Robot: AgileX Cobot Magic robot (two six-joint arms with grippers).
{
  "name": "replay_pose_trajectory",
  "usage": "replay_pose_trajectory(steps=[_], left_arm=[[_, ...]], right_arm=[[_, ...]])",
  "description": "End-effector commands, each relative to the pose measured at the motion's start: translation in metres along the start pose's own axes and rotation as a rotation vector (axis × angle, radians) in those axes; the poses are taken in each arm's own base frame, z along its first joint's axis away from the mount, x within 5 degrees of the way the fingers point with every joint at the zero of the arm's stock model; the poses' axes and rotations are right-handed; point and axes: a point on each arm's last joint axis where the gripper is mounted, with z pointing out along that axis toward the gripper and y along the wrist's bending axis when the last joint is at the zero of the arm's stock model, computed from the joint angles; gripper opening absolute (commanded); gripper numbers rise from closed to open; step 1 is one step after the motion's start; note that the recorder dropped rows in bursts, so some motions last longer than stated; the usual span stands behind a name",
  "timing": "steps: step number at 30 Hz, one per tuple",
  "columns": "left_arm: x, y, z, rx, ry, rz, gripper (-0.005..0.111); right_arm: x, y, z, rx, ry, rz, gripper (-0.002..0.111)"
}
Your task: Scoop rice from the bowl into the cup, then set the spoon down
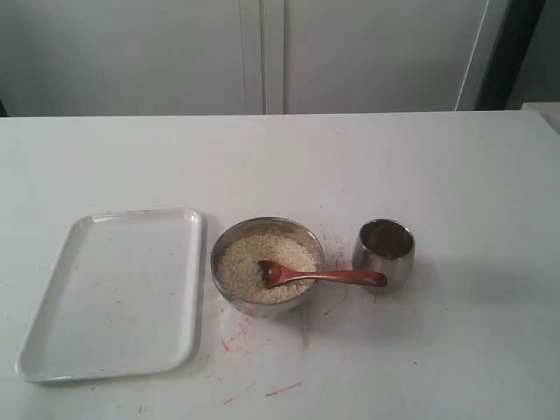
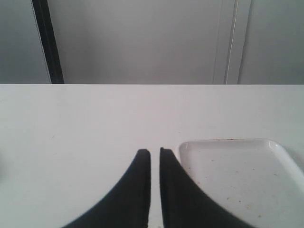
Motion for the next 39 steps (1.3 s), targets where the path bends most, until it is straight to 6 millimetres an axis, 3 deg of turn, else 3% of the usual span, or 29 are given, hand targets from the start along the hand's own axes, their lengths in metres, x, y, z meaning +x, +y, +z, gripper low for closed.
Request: replay_pose_trajectory(steps=[1,4,6,19,26,31,35,39], left_arm=[[0.001,0.000,0.000,0.003,-0.004,-0.010,0.014],[0.001,0.000,0.000,0.003,-0.004,-0.010,0.014],[0.001,0.000,0.000,0.003,-0.004,-0.010,0.014],[0.001,0.000,0.000,0.003,-0.004,-0.010,0.014],[0.001,0.000,0.000,0.003,-0.004,-0.010,0.014],[0.001,0.000,0.000,0.003,-0.004,-0.010,0.014],[0.001,0.000,0.000,0.003,-0.004,-0.010,0.014],[0.001,0.000,0.000,0.003,-0.004,-0.010,0.014]], right_arm=[[-0.009,-0.002,-0.001,0.010,-0.110,0.202,0.064],[-0.016,-0.003,-0.002,-0.013,-0.188,0.512,0.064],[-0.019,-0.005,-0.003,-0.014,-0.230,0.594,0.064],[-0.024,-0.007,-0.004,-0.007,-0.286,0.614,0.064],[-0.028,-0.001,-0.006,-0.032,-0.203,0.483,0.064],[-0.064,0.007,-0.022,-0.077,-0.225,0.302,0.065],[-0.093,0.014,-0.024,-0.099,-0.042,0.082,0.070],[-0.119,0.017,-0.013,-0.117,0.170,0.020,0.070]])
